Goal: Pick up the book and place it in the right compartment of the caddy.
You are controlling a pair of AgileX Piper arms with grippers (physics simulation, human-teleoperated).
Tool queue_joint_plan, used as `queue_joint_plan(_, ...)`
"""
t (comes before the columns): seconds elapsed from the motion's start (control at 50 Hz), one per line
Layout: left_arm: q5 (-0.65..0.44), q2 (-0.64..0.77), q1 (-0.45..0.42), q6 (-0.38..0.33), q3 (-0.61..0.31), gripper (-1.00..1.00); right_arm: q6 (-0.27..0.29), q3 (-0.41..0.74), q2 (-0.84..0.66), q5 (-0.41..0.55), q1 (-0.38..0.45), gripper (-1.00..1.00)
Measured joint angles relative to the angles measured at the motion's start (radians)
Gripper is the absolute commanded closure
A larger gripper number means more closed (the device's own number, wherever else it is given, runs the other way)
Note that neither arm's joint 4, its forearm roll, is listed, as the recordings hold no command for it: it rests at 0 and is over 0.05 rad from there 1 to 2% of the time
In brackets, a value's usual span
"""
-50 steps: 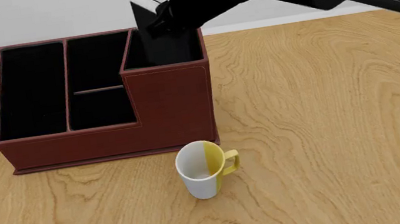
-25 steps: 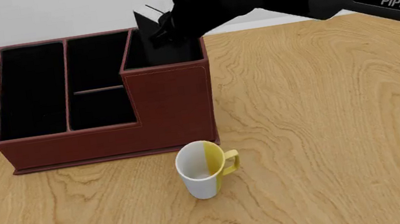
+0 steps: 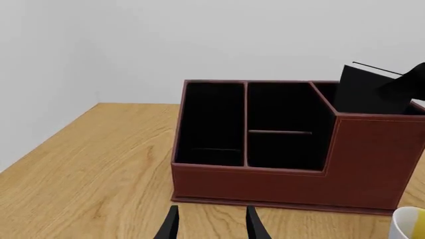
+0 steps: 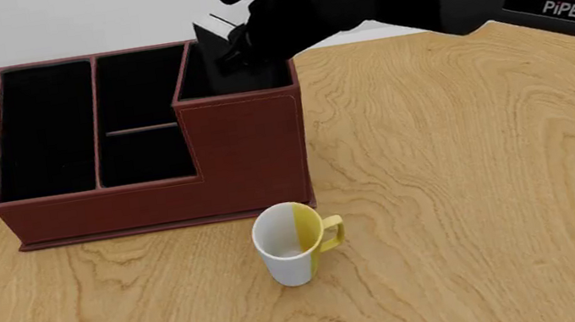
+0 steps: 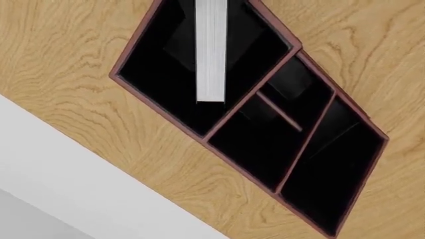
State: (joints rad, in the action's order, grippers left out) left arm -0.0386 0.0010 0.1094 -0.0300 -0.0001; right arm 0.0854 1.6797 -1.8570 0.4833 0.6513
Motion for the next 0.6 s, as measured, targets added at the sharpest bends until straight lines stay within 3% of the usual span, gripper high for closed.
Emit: queue_joint_plan(0.6, 0.002, 0.000, -0.001, 0.002, 0.000, -1.00, -0.023, 0.016, 0.021, 0.006, 0.003, -1.00)
